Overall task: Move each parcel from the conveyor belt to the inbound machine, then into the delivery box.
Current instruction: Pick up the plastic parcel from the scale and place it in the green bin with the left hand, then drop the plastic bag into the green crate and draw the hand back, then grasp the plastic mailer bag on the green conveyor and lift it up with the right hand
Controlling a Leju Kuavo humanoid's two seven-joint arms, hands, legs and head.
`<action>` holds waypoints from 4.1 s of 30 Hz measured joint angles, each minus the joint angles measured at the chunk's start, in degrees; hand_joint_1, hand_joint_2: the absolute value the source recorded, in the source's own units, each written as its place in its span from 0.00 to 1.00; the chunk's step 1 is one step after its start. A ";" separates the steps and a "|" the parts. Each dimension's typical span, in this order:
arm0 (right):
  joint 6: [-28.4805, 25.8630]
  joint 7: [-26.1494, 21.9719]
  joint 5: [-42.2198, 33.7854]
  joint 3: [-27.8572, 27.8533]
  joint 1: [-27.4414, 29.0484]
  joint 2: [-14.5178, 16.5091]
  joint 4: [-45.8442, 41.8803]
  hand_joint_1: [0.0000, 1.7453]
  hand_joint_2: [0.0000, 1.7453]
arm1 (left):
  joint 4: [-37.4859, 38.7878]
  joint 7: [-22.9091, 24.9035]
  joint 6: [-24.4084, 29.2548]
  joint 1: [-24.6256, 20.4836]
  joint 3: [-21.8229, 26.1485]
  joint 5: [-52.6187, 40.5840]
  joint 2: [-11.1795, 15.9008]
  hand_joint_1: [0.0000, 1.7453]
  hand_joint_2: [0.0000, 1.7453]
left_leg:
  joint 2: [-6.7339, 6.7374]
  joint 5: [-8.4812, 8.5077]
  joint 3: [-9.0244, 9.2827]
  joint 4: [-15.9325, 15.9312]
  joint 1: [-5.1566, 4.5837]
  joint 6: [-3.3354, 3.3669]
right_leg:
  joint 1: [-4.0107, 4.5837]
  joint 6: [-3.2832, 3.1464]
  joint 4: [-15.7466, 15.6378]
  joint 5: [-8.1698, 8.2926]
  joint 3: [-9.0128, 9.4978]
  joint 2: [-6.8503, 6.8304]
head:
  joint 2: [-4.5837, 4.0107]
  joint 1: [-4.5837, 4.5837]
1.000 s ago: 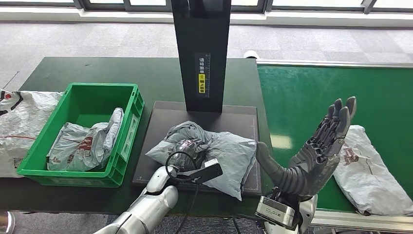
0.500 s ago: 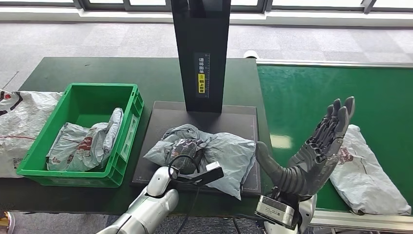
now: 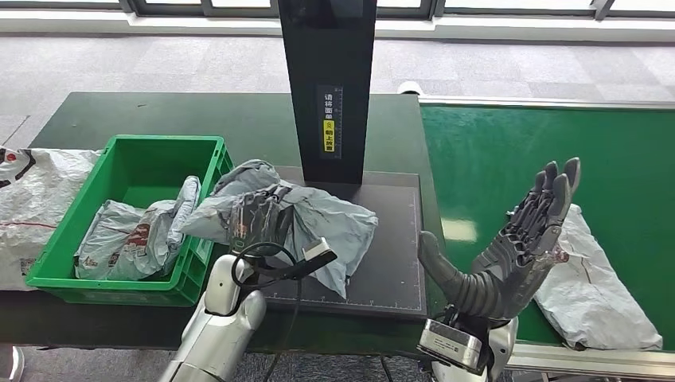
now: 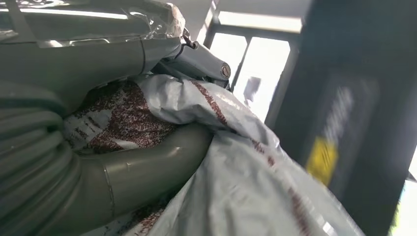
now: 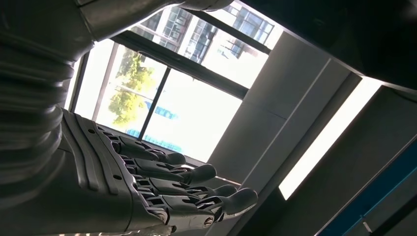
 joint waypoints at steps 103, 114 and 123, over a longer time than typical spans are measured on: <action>0.00 0.15 1.43 -2.77 3.44 0.05 -0.78 0.00 1.00 | -16.95 -0.93 0.10 4.37 28.07 18.69 6.39 0.00 0.00 | 0.14 -0.02 -0.04 0.00 0.00 -0.08 | -0.01 -0.04 0.01 -0.02 -0.11 0.14 | 0.00 0.00; 0.00 0.15 1.81 -4.85 4.42 0.28 -0.78 0.00 1.00 | -29.97 -8.62 0.13 11.09 28.51 23.04 -0.16 0.00 0.25 | 0.12 -0.01 -0.02 0.00 0.01 -0.07 | 0.01 -0.04 -0.01 -0.02 -0.08 0.08 | 0.00 0.00; 0.05 13.89 21.13 -13.32 3.24 0.16 4.21 0.00 1.00 | -36.03 -23.56 -17.78 17.27 25.04 65.66 -0.02 0.00 1.00 | 0.11 -0.06 0.00 0.00 0.01 -0.10 | 0.00 -0.04 -0.03 -0.05 -0.06 0.10 | 0.00 0.00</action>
